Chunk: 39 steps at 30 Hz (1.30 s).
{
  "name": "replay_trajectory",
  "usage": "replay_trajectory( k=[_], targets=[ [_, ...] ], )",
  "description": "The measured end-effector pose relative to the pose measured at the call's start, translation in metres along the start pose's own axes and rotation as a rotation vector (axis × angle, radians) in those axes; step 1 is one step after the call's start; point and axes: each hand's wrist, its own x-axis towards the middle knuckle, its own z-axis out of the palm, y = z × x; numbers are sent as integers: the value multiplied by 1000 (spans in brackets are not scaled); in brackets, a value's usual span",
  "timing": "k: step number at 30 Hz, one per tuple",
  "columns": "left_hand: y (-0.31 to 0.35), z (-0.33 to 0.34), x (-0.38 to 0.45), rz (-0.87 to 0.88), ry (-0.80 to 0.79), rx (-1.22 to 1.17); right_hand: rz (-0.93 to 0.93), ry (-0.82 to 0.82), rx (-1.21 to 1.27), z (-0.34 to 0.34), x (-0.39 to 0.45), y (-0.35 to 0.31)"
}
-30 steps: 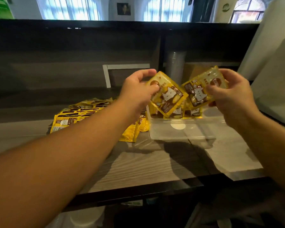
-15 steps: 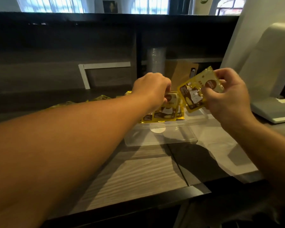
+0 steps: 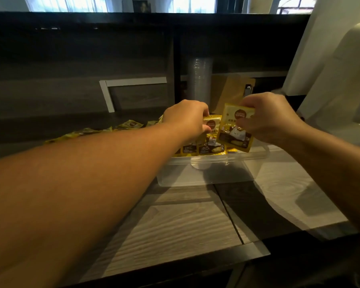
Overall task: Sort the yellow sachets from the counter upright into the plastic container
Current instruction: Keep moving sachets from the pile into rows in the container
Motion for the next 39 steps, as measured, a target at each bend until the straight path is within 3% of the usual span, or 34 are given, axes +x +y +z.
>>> replay_trajectory(
  k=[6, 18, 25, 31, 34, 39],
  targets=[
    [-1, -4, 0, 35, -33, -40, -76, -84, -256, 13, 19, -2],
    [2, -11, -6, 128, -17, 76, 6, -275, -333, 21, 20, -7],
    [-27, -51, -41, -22, 153, -156, -77, -75, -200, 13, 8, -66],
    [-88, -79, -103, -138, 221, -163, -312, -8, 4, 47, -31, -163],
    [-125, -84, -137, -260, 236, -177, -436, -75, -1, 75, -55, -202],
    [-165, -78, -184, -365, 63, 38, -357, -286, -82, 119, -69, -233]
  ],
)
